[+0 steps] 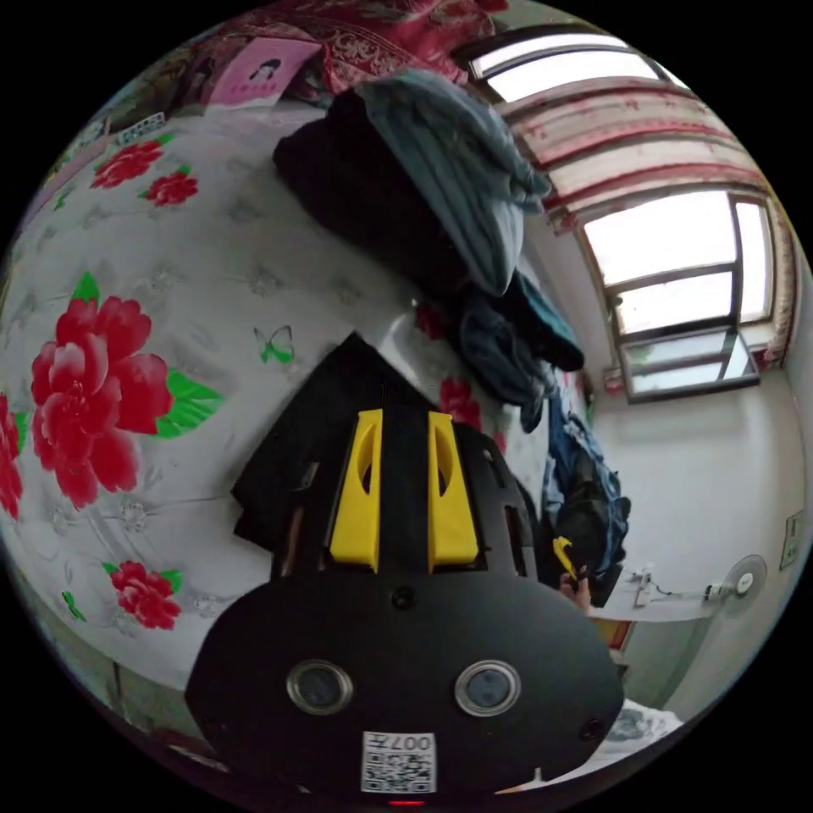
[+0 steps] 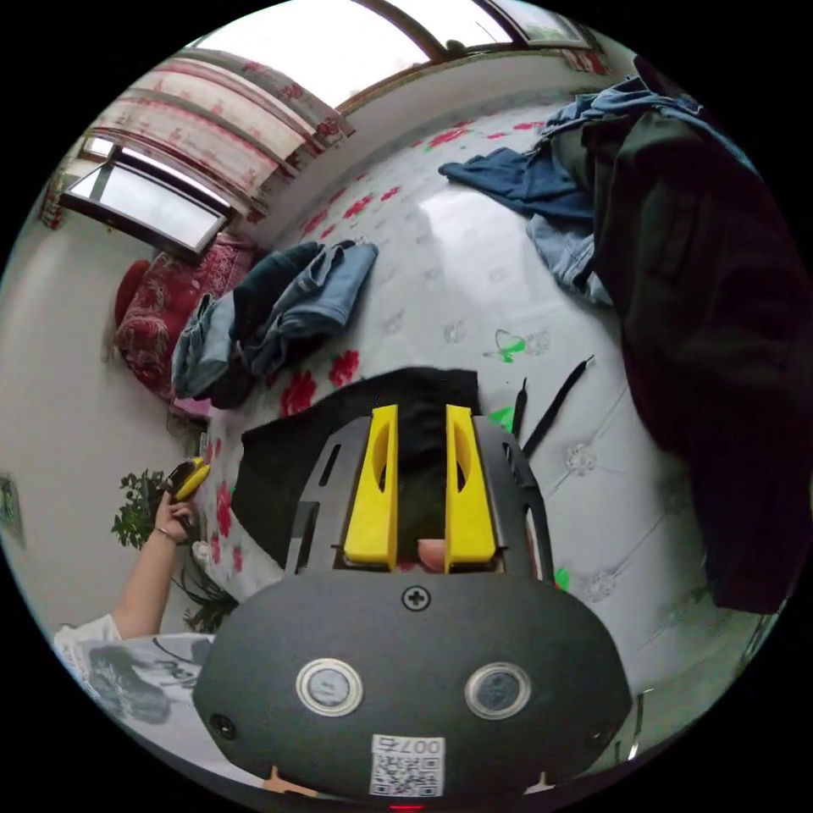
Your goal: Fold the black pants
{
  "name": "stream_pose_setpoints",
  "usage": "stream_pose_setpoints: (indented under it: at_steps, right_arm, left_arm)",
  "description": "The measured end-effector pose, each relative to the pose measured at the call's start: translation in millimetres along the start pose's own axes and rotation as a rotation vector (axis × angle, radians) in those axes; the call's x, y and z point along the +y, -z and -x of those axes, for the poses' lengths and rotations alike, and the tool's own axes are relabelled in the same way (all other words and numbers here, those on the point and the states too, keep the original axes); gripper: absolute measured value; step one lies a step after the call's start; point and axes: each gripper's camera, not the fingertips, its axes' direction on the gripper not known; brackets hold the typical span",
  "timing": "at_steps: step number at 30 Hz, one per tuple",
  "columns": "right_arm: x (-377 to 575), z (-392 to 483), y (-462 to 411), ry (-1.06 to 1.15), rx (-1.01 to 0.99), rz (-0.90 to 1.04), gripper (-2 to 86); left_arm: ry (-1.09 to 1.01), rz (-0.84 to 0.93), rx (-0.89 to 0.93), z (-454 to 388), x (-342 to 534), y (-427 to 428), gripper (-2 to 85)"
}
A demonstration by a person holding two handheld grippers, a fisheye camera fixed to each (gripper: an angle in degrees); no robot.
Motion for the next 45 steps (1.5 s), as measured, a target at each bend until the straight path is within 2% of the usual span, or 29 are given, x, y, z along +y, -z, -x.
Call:
stream_pose_setpoints:
  at_steps: [5, 7, 10, 13, 15, 17, 18, 20, 23, 26, 29, 34, 37, 41, 45]
  right_arm:
    - [44, -20, -19, -0.022, 0.083, 0.026, 8.7]
    - [56, -40, -17, -0.121, 0.085, 0.029, 9.7]
    - [69, -70, -9, -0.289, -0.039, -0.003, 11.0]
    - [77, -88, -20, -0.363, -0.181, 0.012, 11.9]
    - [76, -90, -37, -0.373, -0.22, 0.048, 12.2]
    - [75, -92, -52, -0.423, -0.254, 0.054, 12.4]
    - [74, -92, -52, -0.428, -0.233, -0.009, 11.9]
    - [69, -95, -59, -0.449, -0.243, 0.002, 10.9]
    - [59, -96, -60, -0.445, -0.279, -0.005, 9.1]
    - [37, -67, -44, -0.305, -0.346, -0.084, 7.7]
    - [8, 14, -31, 0.025, -0.356, -0.096, 6.6]
    - [3, 207, -57, 0.631, -0.433, 0.014, 5.2]
    - [30, 299, -109, 0.829, -0.558, 0.18, 5.6]
    - [60, 345, -193, 0.824, -0.556, 0.424, 6.3]
    - [63, 298, -232, 0.636, -0.515, 0.512, 7.2]
  left_arm:
    - [0.005, 0.089, -0.108, 30, 49, -27, 8.1]
    - [0.03, 0.08, -0.108, 36, 66, -27, 7.8]
    - [-0.001, 0.057, -0.079, 25, 84, -27, 7.3]
    - [-0.13, 0.08, -0.047, -12, 97, -43, 7.4]
    - [-0.264, 0.13, 0.013, -47, 107, -71, 7.8]
    - [-0.312, 0.227, 0.043, -66, 115, -105, 8.0]
    - [-0.343, 0.297, 0.033, -75, 121, -130, 7.9]
    - [-0.371, 0.387, -0.07, -82, 130, -165, 6.6]
    - [-0.457, 0.373, -0.199, -95, 132, -174, 2.8]
    - [-0.479, 0.394, -0.191, -96, 128, -166, 6.1]
    - [-0.421, 0.337, -0.158, -76, 127, -140, 6.4]
    - [-0.19, 0.218, -0.079, -8, 130, -84, 6.5]
    - [-0.05, 0.141, -0.045, 41, 135, -54, 7.2]
    - [0.087, 0.05, -0.016, 95, 139, -22, 8.4]
    - [0.169, 0.004, 0.057, 137, 140, -7, 10.1]
